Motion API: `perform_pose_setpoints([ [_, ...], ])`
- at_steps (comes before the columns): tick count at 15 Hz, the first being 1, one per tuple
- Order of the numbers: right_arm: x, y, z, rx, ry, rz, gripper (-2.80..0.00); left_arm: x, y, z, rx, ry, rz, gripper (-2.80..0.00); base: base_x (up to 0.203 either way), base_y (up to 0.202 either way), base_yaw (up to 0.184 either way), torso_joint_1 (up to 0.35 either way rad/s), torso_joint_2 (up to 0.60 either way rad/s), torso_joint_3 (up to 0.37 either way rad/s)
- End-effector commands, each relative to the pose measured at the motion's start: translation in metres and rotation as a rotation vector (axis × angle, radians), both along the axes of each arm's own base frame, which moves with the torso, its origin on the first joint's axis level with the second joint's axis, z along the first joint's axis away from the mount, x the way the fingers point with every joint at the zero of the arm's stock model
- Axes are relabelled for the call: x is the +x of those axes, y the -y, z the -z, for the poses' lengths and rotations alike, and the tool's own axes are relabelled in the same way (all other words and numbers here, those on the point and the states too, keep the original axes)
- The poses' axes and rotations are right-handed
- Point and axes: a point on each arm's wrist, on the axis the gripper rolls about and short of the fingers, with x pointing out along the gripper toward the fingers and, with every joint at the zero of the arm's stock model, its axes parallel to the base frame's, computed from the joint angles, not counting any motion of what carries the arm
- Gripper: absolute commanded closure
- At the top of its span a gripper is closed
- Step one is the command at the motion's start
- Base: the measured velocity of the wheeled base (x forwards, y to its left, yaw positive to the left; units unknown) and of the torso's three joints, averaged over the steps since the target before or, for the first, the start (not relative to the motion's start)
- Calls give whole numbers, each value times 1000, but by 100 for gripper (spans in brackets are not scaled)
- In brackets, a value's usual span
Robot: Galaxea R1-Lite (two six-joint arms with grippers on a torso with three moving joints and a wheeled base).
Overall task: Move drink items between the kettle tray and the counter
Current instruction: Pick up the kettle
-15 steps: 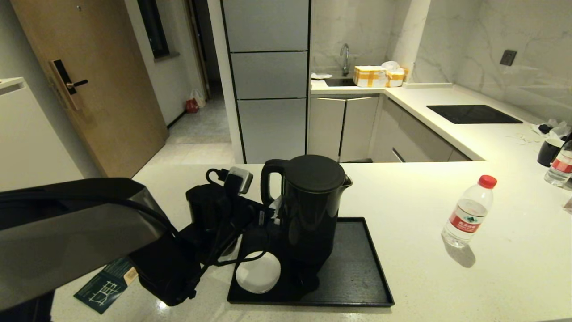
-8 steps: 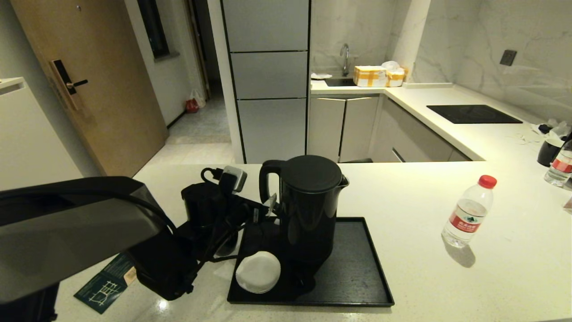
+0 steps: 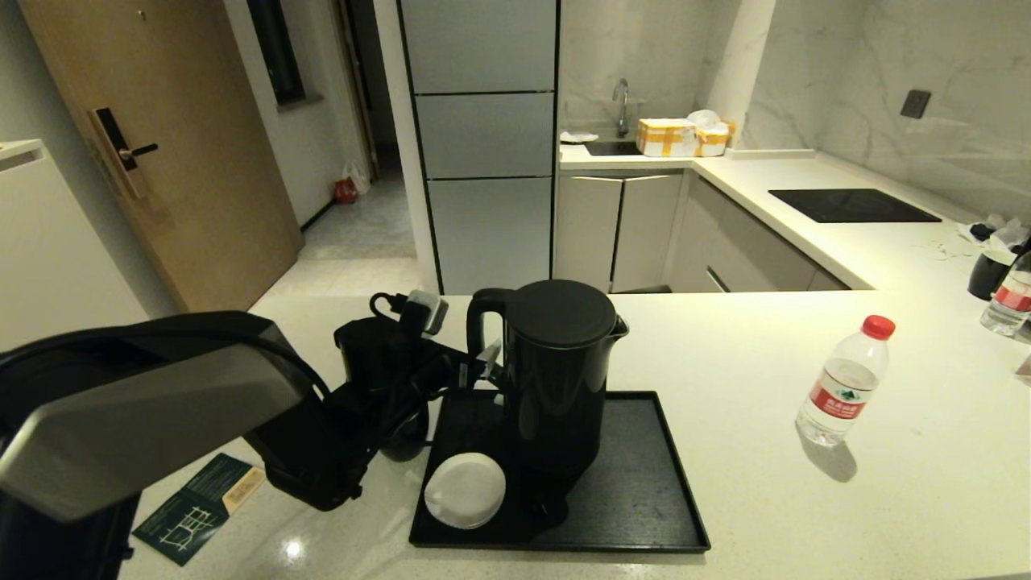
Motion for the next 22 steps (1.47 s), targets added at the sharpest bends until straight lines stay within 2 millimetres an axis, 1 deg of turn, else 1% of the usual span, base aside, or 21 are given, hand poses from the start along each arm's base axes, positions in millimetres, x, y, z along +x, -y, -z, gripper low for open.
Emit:
perform_pose_setpoints([
  [1, 0, 0, 0, 0, -2, 0, 0, 9, 3, -3, -7, 15, 11, -280, 0, 0, 0, 0, 0, 0],
  [7, 0, 0, 0, -1, -2, 0, 0, 21, 8, 6, -1, 1, 18, -280, 0, 0, 0, 0, 0, 0],
  [13, 0, 0, 0, 0, -2, 0, 0, 34, 14, 2, -4, 9, 20, -280, 0, 0, 0, 0, 0, 0],
  [16, 0, 0, 0, 0, -2, 0, 0, 36, 15, 0, -8, 18, 23, -280, 0, 0, 0, 0, 0, 0],
  [18, 0, 0, 0, -2, -2, -1, 0, 36, 15, 2, -6, 14, 21, -280, 0, 0, 0, 0, 0, 0],
  [19, 0, 0, 0, -1, -2, 0, 0, 36, 16, 3, -7, 12, 21, 0, 0, 0, 0, 0, 0, 0],
  [22, 0, 0, 0, 0, -2, 0, 0, 33, 16, 0, -11, 18, 24, 0, 0, 0, 0, 0, 0, 0],
])
